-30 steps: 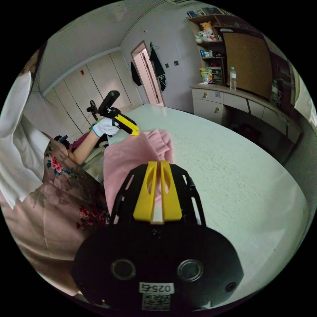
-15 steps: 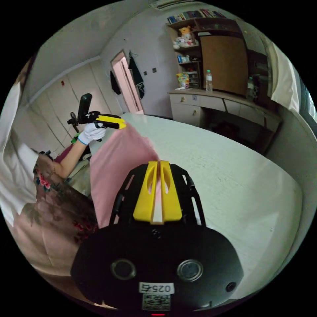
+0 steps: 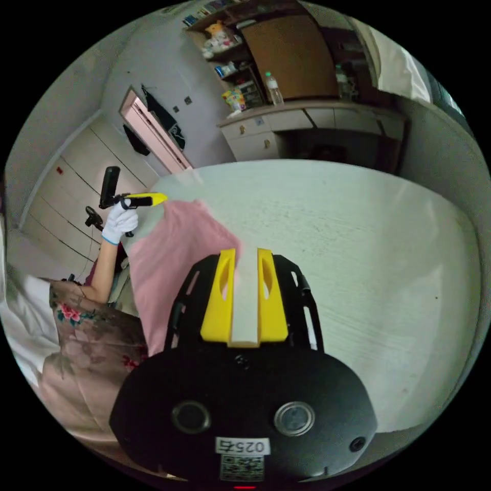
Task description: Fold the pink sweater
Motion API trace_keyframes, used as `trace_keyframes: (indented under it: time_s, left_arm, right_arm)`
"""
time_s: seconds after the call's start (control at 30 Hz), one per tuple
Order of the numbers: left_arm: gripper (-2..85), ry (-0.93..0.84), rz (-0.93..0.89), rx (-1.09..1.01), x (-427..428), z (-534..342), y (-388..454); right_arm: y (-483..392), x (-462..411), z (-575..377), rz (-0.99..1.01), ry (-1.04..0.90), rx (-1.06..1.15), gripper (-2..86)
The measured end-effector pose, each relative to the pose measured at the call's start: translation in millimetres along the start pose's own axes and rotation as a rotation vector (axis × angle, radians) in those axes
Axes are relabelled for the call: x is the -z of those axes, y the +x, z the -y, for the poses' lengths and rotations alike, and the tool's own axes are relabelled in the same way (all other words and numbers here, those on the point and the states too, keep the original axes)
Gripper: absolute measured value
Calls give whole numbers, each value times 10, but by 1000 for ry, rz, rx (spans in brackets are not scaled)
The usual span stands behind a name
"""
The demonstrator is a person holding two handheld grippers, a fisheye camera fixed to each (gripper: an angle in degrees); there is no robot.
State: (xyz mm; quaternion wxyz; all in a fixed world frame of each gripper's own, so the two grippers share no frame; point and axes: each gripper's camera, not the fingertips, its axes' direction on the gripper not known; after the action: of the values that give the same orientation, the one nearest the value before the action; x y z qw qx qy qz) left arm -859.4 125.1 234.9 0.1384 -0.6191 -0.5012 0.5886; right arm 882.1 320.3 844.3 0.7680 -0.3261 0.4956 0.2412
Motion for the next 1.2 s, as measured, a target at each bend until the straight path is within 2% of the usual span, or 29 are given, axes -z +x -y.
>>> trace_keyframes:
  time_s: [0.13,0.2,0.23,0.27,0.3,0.37,0.4,0.47,0.6,0.63,0.7,0.73,0.77,0.87,0.97,1.1,1.2]
  left_arm:
    - [5,-54,-182,-87,3,-382,677]
    - [3,-55,-316,-129,-184,-504,1000]
    - [4,-51,-387,-151,-327,-561,1169]
    - [5,-59,-368,-167,-454,-583,1279]
    - [5,-56,-315,-161,-498,-585,1299]
    - [0,-36,-48,-113,-509,-561,1196]
    - [-2,-17,-2,-95,-468,-559,1135]
    - [-6,84,38,-31,-204,-573,854]
    - [-4,151,113,34,159,-510,448]
    - [0,136,87,30,243,-461,368]
    - [15,103,-115,-33,324,-412,375]
    - [34,103,-243,-106,341,-431,493]
    - [61,60,-288,-141,273,-456,638]
    - [76,-108,-153,-149,-81,-559,926]
    - [72,-188,-48,-125,-299,-663,974]
    - [55,-78,-111,3,-126,-842,804]
    - [47,-44,-99,62,56,-1040,710]
  right_arm:
    - [-514,240,-110,31,89,125,-2]
    - [-697,59,-34,-1,-3,181,-6]
    - [-748,-158,27,-110,-85,197,-7]
    - [-726,-406,70,-249,-154,200,-8]
    - [-701,-503,80,-283,-169,204,-8]
    - [-581,-512,123,-247,-124,171,-9]
    - [-551,-497,139,-227,-134,160,-9]
    - [-452,-397,135,-174,-119,129,-8]
    - [-310,-431,67,-148,-124,91,-5]
    - [-286,-419,44,-139,-107,80,-3]
    - [-330,-349,11,-150,-76,102,6]
    - [-400,-250,-31,-138,-22,124,29]
    - [-496,-142,-83,-59,23,185,61]
    - [-657,1,-135,214,20,316,130]
    - [-773,33,-155,315,-19,438,125]
    - [-843,-32,-119,288,-41,544,111]
    - [-857,-151,-5,372,-91,598,100]
